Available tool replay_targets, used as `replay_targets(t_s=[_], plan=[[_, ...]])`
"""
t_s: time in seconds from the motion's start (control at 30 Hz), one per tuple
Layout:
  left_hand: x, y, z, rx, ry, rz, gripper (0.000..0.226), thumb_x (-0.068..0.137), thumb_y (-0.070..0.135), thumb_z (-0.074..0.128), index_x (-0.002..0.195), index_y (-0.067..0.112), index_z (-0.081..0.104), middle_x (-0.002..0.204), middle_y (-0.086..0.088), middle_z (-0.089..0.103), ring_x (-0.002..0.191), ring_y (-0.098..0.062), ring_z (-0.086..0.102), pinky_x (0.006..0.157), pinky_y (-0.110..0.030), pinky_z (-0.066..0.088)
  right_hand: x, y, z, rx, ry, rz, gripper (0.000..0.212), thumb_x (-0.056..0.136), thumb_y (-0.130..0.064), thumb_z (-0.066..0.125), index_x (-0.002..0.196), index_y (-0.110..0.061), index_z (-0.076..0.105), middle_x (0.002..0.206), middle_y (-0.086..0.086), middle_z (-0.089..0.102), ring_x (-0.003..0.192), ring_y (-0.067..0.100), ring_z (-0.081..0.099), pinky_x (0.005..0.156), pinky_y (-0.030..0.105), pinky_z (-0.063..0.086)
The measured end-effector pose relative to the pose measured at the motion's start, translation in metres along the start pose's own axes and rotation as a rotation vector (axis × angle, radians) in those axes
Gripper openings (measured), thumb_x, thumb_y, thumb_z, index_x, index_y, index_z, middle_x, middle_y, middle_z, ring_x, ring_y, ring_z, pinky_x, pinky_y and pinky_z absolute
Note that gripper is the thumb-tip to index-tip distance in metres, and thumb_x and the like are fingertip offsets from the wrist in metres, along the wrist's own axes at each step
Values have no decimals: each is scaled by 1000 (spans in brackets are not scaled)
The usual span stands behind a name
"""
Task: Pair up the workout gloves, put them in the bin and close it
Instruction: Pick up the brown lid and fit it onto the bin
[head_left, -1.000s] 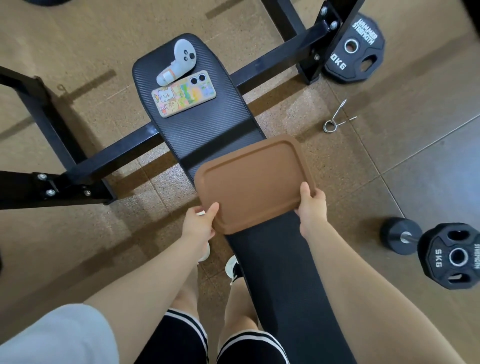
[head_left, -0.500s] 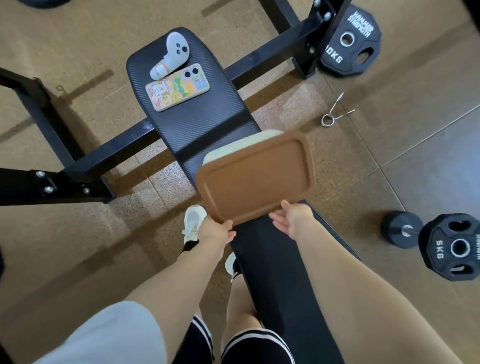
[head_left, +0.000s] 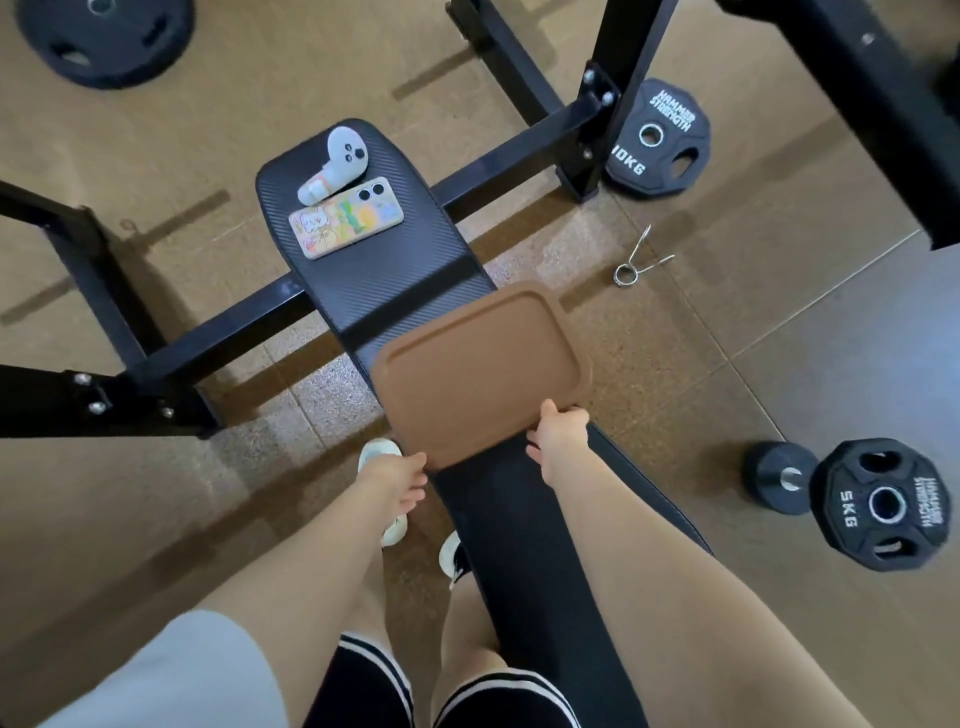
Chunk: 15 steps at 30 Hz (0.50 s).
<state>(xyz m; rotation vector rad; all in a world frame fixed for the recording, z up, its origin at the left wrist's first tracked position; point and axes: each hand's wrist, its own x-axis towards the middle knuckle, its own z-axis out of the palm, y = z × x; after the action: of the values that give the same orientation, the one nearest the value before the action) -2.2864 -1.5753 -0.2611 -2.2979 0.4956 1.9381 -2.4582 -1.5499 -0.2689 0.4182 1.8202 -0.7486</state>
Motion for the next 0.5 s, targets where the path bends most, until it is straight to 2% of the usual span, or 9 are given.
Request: replay_targets(t_s=[0.03, 0.07, 0.1, 0.13, 0.17, 0.23, 0.3, 0.37, 0.5], plan=[[10, 0, -3, 45, 53, 67, 15, 91, 22, 53, 83, 10, 52, 73, -6, 51, 60, -18, 47, 61, -25, 42, 8, -1, -2, -43, 70, -63, 50, 98, -27, 36, 143, -22, 16, 142, 8, 41, 126, 33, 46, 101, 45, 40], [16, 1, -6, 90, 119, 158, 18, 89, 27, 56, 92, 9, 54, 81, -7, 56, 69, -23, 54, 72, -29, 49, 10, -6, -6, -131, 127, -165, 52, 98, -25, 34, 145, -24, 13, 148, 9, 34, 130, 33, 41, 104, 46, 36], [23, 4, -8, 121, 192, 236, 29, 87, 31, 56, 106, 8, 54, 93, -6, 58, 84, -27, 59, 86, -37, 50, 13, -11, -10, -234, 156, -278, 51, 99, -23, 33, 146, -24, 15, 150, 9, 31, 132, 33, 39, 106, 44, 34], [22, 10, -9, 129, 249, 294, 36, 88, 33, 54, 115, 9, 52, 101, -4, 57, 95, -28, 58, 94, -43, 48, 15, -17, -15, -321, 163, -378, 48, 99, -21, 32, 146, -21, 20, 149, 10, 33, 131, 32, 40, 106, 42, 34], [22, 16, -9, 112, 298, 352, 36, 90, 31, 52, 118, 8, 50, 103, -3, 55, 99, -27, 57, 96, -44, 47, 21, -22, -19, -364, 163, -441, 45, 99, -20, 32, 143, -19, 27, 146, 10, 39, 128, 31, 43, 106, 41, 35], [24, 27, -10, 68, 333, 423, 31, 92, 27, 50, 116, 7, 50, 104, -5, 56, 100, -28, 57, 95, -45, 48, 33, -33, -22, -338, 143, -404, 38, 99, -18, 33, 136, -16, 39, 135, 10, 50, 117, 29, 51, 103, 44, 42], [28, 34, -15, -18, 312, 445, 22, 92, 23, 51, 109, 9, 51, 106, -8, 57, 103, -29, 57, 94, -46, 49, 38, -43, -19, -301, 109, -328, 34, 98, -17, 37, 131, -15, 45, 125, 7, 53, 103, 25, 52, 93, 45, 50], [34, 40, -24, -115, 273, 423, 10, 92, 19, 51, 100, 14, 49, 106, -8, 57, 100, -27, 57, 90, -42, 51, 42, -50, -12, -251, 82, -301, 31, 97, -16, 41, 127, -14, 49, 116, 4, 52, 99, 22, 51, 86, 40, 52], [46, 53, -45, -153, 244, 385, 2, 92, 21, 52, 92, 19, 51, 106, -8, 62, 94, -22, 60, 92, -46, 51, 48, -58, 10, -179, 88, -304, 26, 93, -16, 51, 118, -15, 57, 109, 4, 58, 95, 22, 54, 90, 38, 50]])
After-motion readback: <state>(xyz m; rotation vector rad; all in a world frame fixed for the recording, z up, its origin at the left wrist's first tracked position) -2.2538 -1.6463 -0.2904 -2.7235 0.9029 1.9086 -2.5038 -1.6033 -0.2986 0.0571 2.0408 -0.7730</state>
